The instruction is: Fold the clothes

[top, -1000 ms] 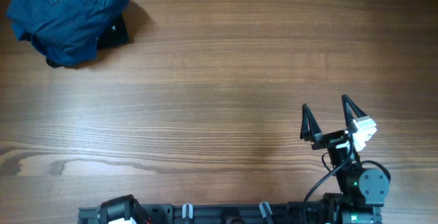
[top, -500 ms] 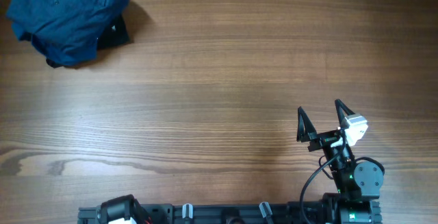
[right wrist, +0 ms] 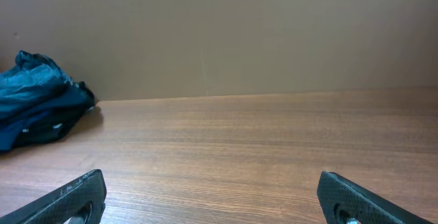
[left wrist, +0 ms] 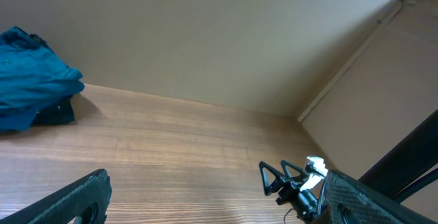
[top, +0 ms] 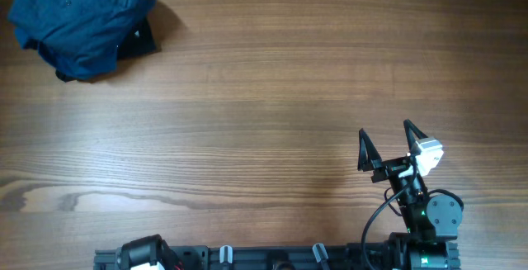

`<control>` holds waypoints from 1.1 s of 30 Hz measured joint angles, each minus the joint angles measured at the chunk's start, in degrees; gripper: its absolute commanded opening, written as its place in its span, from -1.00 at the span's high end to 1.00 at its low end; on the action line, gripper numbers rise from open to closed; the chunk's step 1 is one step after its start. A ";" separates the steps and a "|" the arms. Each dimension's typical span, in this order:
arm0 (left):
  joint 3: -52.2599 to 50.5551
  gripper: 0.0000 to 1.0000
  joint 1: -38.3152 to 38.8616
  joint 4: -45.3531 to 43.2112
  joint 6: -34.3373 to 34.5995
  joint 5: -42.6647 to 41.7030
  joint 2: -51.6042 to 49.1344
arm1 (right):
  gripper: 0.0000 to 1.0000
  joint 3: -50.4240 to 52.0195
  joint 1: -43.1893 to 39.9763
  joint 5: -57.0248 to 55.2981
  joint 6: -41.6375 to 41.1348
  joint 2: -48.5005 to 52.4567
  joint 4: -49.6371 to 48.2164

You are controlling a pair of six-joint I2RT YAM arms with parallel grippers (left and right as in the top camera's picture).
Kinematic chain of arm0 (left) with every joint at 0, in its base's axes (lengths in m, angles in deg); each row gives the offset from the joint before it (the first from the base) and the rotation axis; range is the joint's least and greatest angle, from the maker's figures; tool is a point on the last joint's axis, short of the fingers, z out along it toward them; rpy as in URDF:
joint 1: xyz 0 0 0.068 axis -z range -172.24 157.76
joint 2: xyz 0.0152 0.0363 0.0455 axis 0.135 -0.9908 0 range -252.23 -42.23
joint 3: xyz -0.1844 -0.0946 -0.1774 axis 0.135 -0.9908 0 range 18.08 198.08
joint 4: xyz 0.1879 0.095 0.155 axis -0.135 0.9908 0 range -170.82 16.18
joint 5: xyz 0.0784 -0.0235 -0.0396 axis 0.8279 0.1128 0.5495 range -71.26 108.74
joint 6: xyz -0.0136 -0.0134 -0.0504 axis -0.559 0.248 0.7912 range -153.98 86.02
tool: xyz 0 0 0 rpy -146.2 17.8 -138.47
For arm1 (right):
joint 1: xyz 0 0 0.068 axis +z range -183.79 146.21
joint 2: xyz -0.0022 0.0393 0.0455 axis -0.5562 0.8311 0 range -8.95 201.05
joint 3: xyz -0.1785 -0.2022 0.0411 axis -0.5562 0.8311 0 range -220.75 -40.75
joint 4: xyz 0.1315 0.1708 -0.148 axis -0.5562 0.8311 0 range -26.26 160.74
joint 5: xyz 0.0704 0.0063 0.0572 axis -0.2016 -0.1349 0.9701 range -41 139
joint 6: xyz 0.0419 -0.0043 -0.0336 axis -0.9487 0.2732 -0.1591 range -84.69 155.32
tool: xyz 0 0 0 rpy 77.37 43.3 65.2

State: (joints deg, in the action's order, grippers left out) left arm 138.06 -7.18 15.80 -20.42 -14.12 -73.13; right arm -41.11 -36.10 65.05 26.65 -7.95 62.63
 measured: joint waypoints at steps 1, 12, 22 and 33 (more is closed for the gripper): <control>0.00 -1.00 0.00 0.00 0.00 0.00 0.00 | -1.00 0.00 0.00 0.00 0.00 0.00 0.02; 0.00 -1.00 0.00 0.00 0.00 0.00 0.00 | -0.99 0.00 0.00 0.00 0.00 0.00 0.02; -1.88 -1.00 -0.22 -0.09 0.00 -0.02 0.02 | -1.00 0.00 0.00 0.00 0.00 0.00 0.02; -38.32 -1.00 -0.33 -24.22 0.02 -2.08 6.73 | -1.00 0.00 0.00 0.00 0.00 0.00 0.04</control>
State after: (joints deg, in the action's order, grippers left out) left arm 99.75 -7.51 -8.42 -20.40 -16.20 -66.40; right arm -41.11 -36.10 65.05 26.65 -7.95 62.68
